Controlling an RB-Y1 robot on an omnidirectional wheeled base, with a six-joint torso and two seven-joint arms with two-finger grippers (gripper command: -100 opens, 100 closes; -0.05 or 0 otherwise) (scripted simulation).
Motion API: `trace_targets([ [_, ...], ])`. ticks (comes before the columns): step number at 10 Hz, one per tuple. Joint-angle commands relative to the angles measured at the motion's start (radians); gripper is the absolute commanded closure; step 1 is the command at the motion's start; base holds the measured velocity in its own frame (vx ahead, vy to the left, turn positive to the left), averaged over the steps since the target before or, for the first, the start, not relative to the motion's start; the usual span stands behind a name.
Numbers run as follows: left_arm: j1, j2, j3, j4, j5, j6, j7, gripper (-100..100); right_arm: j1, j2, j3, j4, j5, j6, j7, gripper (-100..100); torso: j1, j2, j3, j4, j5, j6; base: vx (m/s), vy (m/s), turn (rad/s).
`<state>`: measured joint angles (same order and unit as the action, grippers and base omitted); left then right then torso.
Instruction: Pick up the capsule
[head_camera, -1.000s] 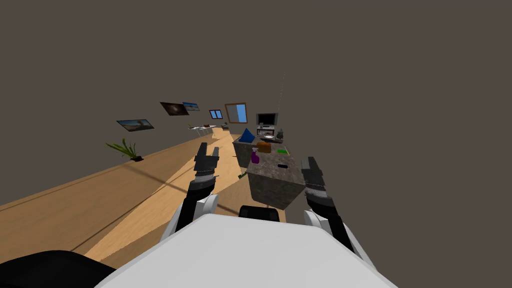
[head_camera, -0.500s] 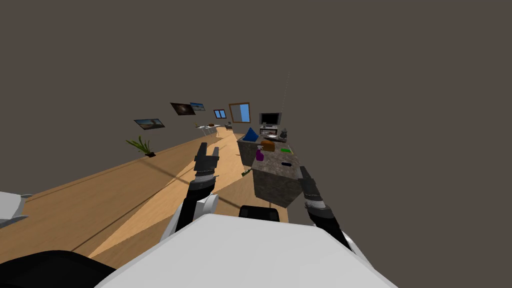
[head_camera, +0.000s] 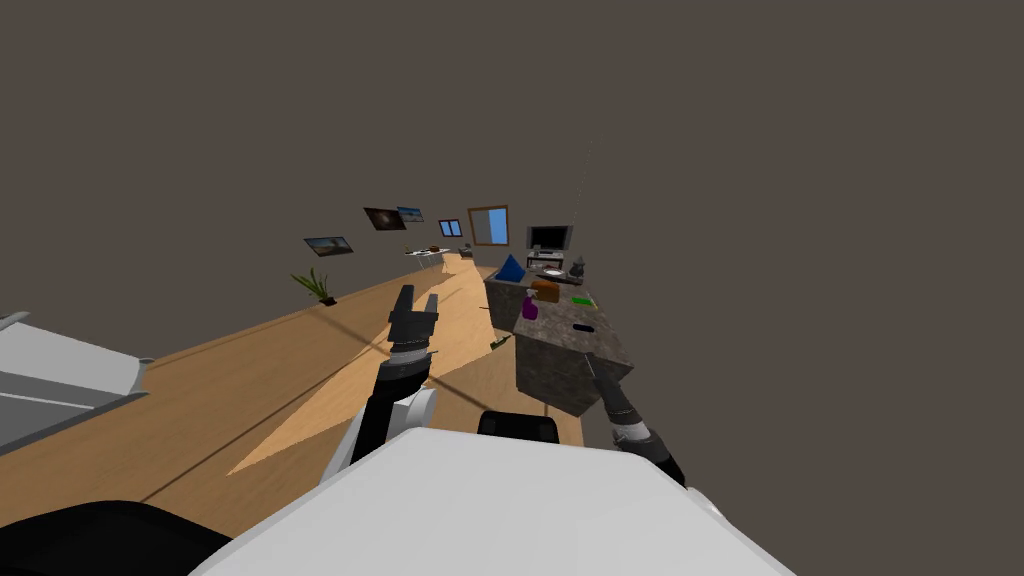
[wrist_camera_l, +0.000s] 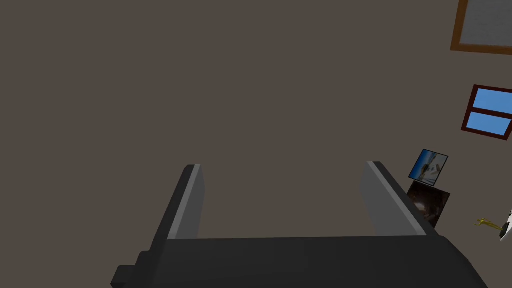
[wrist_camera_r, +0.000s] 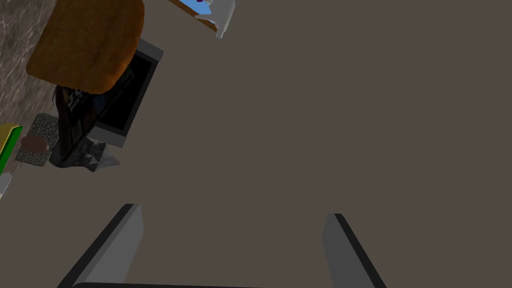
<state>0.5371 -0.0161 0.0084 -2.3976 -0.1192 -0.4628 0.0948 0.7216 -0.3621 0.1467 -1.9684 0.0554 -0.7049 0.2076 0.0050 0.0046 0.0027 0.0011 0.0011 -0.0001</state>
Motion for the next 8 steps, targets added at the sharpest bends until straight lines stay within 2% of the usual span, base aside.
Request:
trace_targets([
  [1, 0.000, 0.000, 0.000, 0.000, 0.000, 0.000, 0.000, 0, 0.013, -0.034, 0.006, 0.036, 0.009, -0.021, 0.003, -100, 0.000, 0.000, 0.000, 0.000, 0.000, 0.000, -0.046, 0.074, 0.035],
  [3, 0.000, 0.000, 0.000, 0.000, 0.000, 0.000, 0.000, 0, 0.041, -0.108, 0.036, 0.113, 0.051, -0.048, 0.022, -100, -0.001, -0.001, 0.000, 0.000, 0.000, 0.000, -0.054, 0.086, 0.177],
  [4, 0.000, 0.000, 0.000, 0.000, 0.000, 0.000, 0.000, 0, 0.041, -0.119, 0.036, 0.115, 0.051, -0.048, 0.022, -100, 0.000, 0.000, 0.000, 0.000, 0.000, 0.000, -0.037, 0.078, 0.033],
  [5, 0.000, 0.000, 0.000, 0.000, 0.000, 0.000, 0.000, 0, 0.053, -0.160, 0.049, 0.149, 0.075, -0.059, 0.032, -100, -0.001, -0.001, -0.001, 0.000, 0.000, 0.000, -0.025, 0.087, 0.121],
  [6, 0.000, 0.000, 0.000, 0.000, 0.000, 0.000, 0.000, 0, 0.053, -0.165, 0.049, 0.157, 0.075, -0.059, 0.032, -100, 0.000, -0.002, -0.001, 0.000, 0.000, 0.000, -0.021, 0.068, 0.072],
  [7, 0.000, 0.000, 0.000, 0.000, 0.000, 0.000, 0.000, 0, 0.064, -0.202, 0.060, 0.196, 0.100, -0.068, 0.043, -100, -0.002, -0.003, -0.001, 0.000, 0.000, 0.000, -0.020, 0.063, 0.143],
  [8, 0.000, 0.000, 0.000, 0.000, 0.000, 0.000, 0.000, 0, 0.064, -0.214, 0.060, 0.201, 0.100, -0.068, 0.043, -100, -0.002, -0.002, -0.001, 0.000, 0.000, 0.000, -0.014, 0.055, 0.083],
])
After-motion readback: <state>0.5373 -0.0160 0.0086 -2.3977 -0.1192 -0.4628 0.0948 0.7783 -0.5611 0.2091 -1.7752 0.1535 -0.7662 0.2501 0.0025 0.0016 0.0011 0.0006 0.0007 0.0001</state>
